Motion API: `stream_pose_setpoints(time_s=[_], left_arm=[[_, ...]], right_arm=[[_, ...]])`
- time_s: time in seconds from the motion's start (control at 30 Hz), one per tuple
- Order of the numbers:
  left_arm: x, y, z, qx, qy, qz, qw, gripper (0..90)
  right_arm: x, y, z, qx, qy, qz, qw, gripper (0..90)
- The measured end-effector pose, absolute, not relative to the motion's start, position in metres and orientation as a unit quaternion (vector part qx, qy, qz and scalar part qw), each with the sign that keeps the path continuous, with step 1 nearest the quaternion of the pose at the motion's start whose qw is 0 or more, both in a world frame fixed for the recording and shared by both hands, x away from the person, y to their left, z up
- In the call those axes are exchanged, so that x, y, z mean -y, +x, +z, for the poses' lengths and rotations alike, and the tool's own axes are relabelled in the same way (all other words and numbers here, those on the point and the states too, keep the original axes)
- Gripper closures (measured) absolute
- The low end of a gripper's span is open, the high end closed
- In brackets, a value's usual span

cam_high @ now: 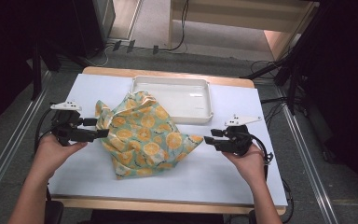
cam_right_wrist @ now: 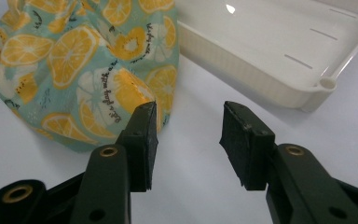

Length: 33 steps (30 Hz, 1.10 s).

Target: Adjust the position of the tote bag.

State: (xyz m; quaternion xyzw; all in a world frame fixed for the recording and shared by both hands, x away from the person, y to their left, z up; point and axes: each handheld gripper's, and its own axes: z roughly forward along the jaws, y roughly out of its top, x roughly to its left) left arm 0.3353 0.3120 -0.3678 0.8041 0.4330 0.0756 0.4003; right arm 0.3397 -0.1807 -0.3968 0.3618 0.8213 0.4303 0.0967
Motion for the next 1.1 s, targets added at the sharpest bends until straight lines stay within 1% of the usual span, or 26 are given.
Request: stream_pose_setpoints(time_s=[0.23,0.4,0.73,0.87,0.93,1.1], left_arm=[[-0.3099,0.3372,-0.3730,-0.430,0.807,0.060,0.401,24.5],[-0.3096,0.3372,-0.3737,-0.430,0.807,0.060,0.401,24.6],[-0.3093,0.3374,-0.3752,-0.429,0.808,0.063,0.398,24.7],[-0.3088,0.3376,-0.3760,-0.430,0.809,0.063,0.396,24.7],[-0.3095,0.3376,-0.3760,-0.431,0.809,0.063,0.394,24.7],[-0.3107,0.3376,-0.3762,-0.433,0.807,0.063,0.396,24.7]], right_arm=[[0.1787,0.3387,-0.3962,-0.823,0.358,0.431,0.100,58.0],[0.1782,0.3393,-0.3972,-0.826,0.354,0.427,0.102,54.6],[0.1773,0.3404,-0.3987,-0.829,0.353,0.422,0.101,53.6],[0.1773,0.3412,-0.3996,-0.830,0.356,0.417,0.102,51.9],[0.1773,0.3422,-0.4000,-0.825,0.365,0.422,0.097,50.3],[0.1763,0.3428,-0.4006,-0.826,0.361,0.422,0.091,50.3]])
